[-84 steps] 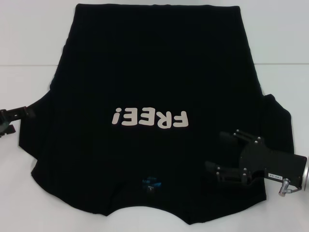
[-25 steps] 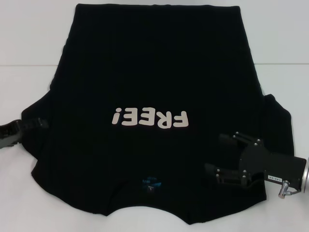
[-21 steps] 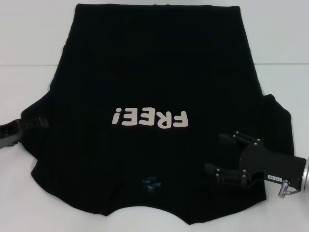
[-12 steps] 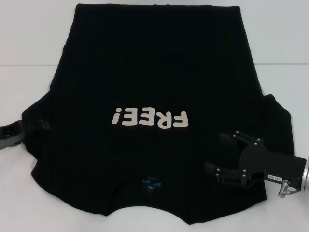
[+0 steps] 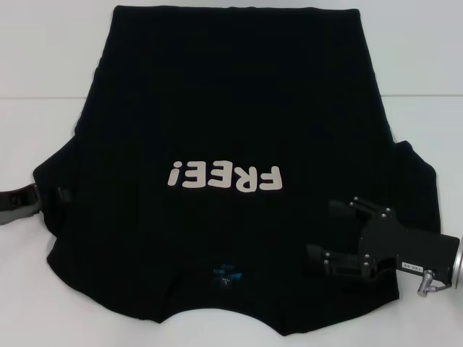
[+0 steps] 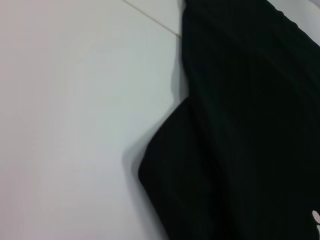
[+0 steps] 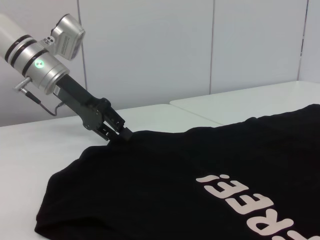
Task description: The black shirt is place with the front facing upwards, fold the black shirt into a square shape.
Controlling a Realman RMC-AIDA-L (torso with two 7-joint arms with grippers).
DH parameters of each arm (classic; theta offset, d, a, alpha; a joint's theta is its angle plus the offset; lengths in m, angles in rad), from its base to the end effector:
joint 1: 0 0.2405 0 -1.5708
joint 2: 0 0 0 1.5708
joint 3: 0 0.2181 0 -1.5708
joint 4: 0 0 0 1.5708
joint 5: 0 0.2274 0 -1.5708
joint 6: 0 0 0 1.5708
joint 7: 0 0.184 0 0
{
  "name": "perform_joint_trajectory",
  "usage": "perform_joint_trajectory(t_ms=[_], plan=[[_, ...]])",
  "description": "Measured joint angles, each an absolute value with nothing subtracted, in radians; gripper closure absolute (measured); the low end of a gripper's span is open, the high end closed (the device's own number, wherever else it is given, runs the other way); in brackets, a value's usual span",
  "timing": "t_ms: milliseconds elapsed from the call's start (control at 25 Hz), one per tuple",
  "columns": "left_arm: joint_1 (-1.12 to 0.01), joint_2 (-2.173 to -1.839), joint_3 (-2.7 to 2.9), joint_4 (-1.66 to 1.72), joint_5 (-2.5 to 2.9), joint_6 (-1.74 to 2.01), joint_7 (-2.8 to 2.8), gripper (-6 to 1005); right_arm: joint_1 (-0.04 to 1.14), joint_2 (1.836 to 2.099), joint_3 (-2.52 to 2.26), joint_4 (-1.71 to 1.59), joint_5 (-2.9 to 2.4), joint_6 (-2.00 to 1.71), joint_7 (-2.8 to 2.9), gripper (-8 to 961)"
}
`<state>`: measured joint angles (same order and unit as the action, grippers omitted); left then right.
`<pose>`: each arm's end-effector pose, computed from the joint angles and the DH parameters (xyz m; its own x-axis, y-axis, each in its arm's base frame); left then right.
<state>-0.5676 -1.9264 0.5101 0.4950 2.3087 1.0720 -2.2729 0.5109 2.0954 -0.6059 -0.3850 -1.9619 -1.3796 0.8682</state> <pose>-0.3590 0.3840 0.0396 0.0762 0.7962 0.6003 0.9844 0.0356 -0.1722 0.2619 0.3268 -0.0611 0.8639 -0.1399 -0.4839 -0.3377 -0.8737 -0.3502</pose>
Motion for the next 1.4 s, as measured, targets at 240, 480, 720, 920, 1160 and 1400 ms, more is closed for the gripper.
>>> perform_joint_trajectory(t_ms=[240,480,720,920,1160,1400], plan=[[-0.568,-1.927,0.519,0.496,2.309,1.049,-2.274,576,0.510,2.095,-0.606,-0.385,-1.962,-1.387,0.868,10],[-0.569,-1.928,0.525,0.496,2.330,1.035,-2.280,846,0.512,2.095,-0.606,-0.385,-1.962,-1.390,0.868,10],[-0.570,-1.928,0.525,0.496,2.331,1.038,-2.282,997,0.512,2.095,-0.606,-0.385,-1.962,-1.390,0.868,10],[-0.567,-1.928,0.524,0.503,2.333,1.044,-2.290,996,0.512,2.095,-0.603,-0.385,-1.962,-1.390,0.868,10],[-0.555,-1.919,0.519,0.528,2.333,1.062,-2.308,995,0.510,2.094,-0.597,-0.385,-1.962,-1.392,0.867,10],[-0.526,-1.907,0.504,0.574,2.329,1.081,-2.332,993,0.511,2.094,-0.597,-0.385,-1.962,-1.392,0.866,10]])
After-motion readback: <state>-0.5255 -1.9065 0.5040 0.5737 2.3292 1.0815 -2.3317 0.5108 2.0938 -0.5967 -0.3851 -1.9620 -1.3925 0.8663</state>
